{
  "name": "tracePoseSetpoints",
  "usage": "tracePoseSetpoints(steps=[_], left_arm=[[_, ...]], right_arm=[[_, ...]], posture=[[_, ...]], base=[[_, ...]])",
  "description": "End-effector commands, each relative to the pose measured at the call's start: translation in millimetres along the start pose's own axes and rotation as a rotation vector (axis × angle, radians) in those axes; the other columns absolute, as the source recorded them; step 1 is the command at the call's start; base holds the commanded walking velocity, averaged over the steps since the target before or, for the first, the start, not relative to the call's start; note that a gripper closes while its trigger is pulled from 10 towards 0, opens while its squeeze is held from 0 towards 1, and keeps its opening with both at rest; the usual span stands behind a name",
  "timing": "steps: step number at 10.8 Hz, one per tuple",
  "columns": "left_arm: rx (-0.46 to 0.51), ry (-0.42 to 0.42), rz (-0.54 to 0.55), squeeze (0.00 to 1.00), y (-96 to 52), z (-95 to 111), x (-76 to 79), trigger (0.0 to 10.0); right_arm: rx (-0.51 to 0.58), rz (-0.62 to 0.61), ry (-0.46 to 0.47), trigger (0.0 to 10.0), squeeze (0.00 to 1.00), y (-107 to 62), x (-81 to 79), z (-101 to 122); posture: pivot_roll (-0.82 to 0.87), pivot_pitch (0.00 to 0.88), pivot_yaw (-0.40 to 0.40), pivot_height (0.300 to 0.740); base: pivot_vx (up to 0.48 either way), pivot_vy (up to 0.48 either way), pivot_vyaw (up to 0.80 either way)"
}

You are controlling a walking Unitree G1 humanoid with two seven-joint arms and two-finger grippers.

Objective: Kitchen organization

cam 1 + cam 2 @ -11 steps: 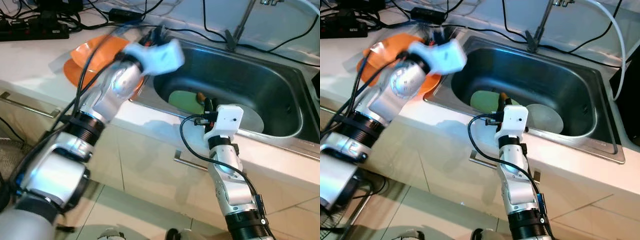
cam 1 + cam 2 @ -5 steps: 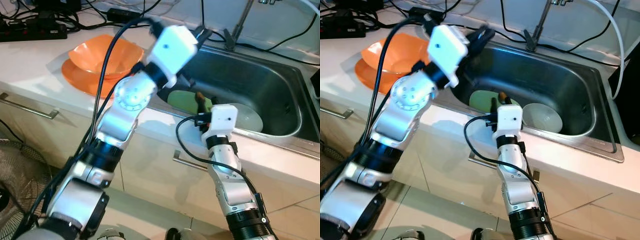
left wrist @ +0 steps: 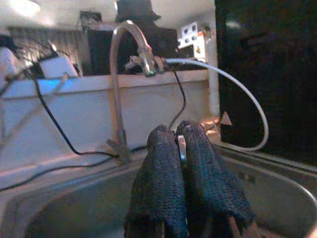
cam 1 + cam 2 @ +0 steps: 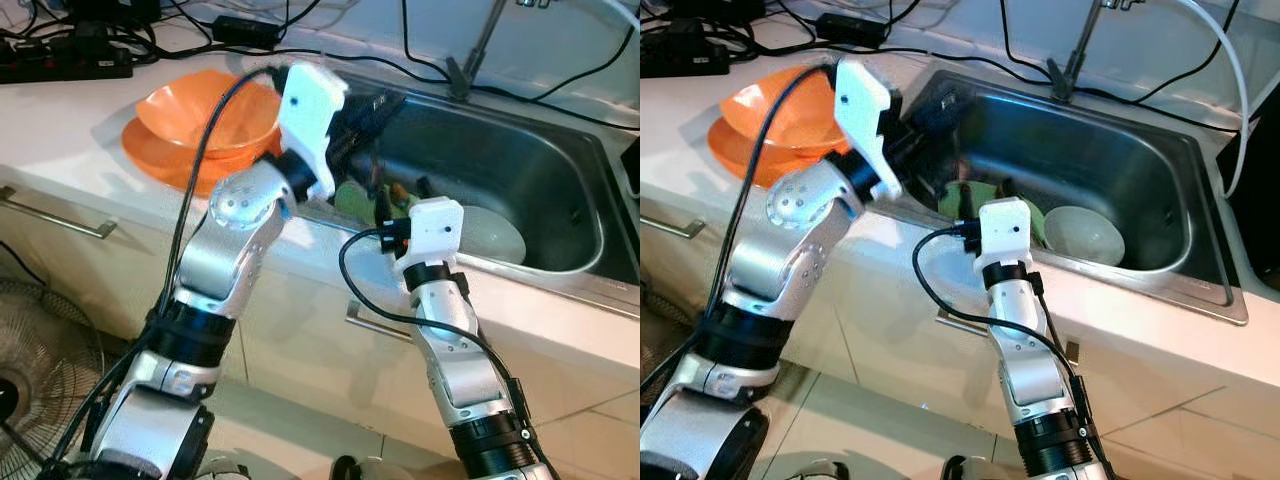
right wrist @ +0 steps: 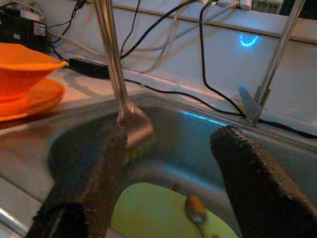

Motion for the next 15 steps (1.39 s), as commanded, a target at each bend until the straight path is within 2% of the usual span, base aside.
tracePoseSetpoints(steps=[1, 2, 3, 5, 9, 10, 11, 15], left_arm=[[0.014, -0.031, -0.04, 0.0, 0.0, 4.7, 6.5, 10.0], [0.011, -0.043, -0.046, 0.0, -0.5, 4.7, 7.0, 10.0], [0.007, -0.071, -0.061, 0.0, -1.0, 4.4, 8.2, 10.0], [-0.012, -0.104, -0.096, 0.0, -2.0, 2.4, 12.4, 10.0], [-0.058, -0.114, -0.132, 0.0, -4.8, -4.1, 17.8, 10.0], [-0.062, -0.116, -0.132, 0.0, -5.1, -4.6, 17.9, 10.0], [-0.065, -0.119, -0.133, 0.0, -5.4, -5.1, 18.4, 10.0], [-0.07, -0.121, -0.136, 0.0, -5.1, -5.5, 18.6, 10.0]], right_arm=[[0.026, -0.006, -0.016, 10.0, 1.0, 3.2, 2.4, 8.2], [0.027, -0.005, -0.018, 10.0, 0.96, 3.6, 1.9, 8.5], [0.029, 0.003, -0.015, 10.0, 0.0, 4.1, -0.2, 9.6], [0.034, 0.012, -0.003, 10.0, 0.0, 4.2, -2.8, 11.1], [0.041, 0.013, 0.009, 10.0, 0.0, 4.8, -3.6, 13.5], [0.044, 0.019, 0.015, 2.0, 0.0, 4.8, -4.7, 14.0], [0.044, 0.022, 0.022, 0.0, 0.0, 4.4, -5.5, 14.0], [0.033, 0.025, 0.034, 0.0, 0.0, 3.7, -5.5, 11.4]], posture=[[0.0, 0.062, -0.086, 0.74], [0.0, 0.063, -0.084, 0.74], [0.0, 0.063, -0.084, 0.74], [0.0, 0.064, -0.078, 0.74], [0.0, 0.069, -0.08, 0.74], [0.0, 0.069, -0.08, 0.74], [0.0, 0.069, -0.08, 0.74], [0.0, 0.078, -0.08, 0.74]], base=[[0.0, 0.0, 0.0], [0.0, 0.0, 0.0], [0.0, 0.0, 0.0], [0.0, 0.0, 0.0], [0.0, 0.0, 0.0], [0.0, 0.0, 0.0], [0.0, 0.0, 0.0], [0.0, 0.0, 0.0]])
Point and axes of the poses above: a point about 5 cm out from each wrist's last joint towards the gripper, its own y axis pointing out of the wrist towards the gripper, its own z axis along the axis of the wrist's last joint, x = y × z, the point moved 1 cm from there along y, pointing out of the wrist towards the gripper, and after that the axes turned 2 degrees about -y, right-handed, at the moved point
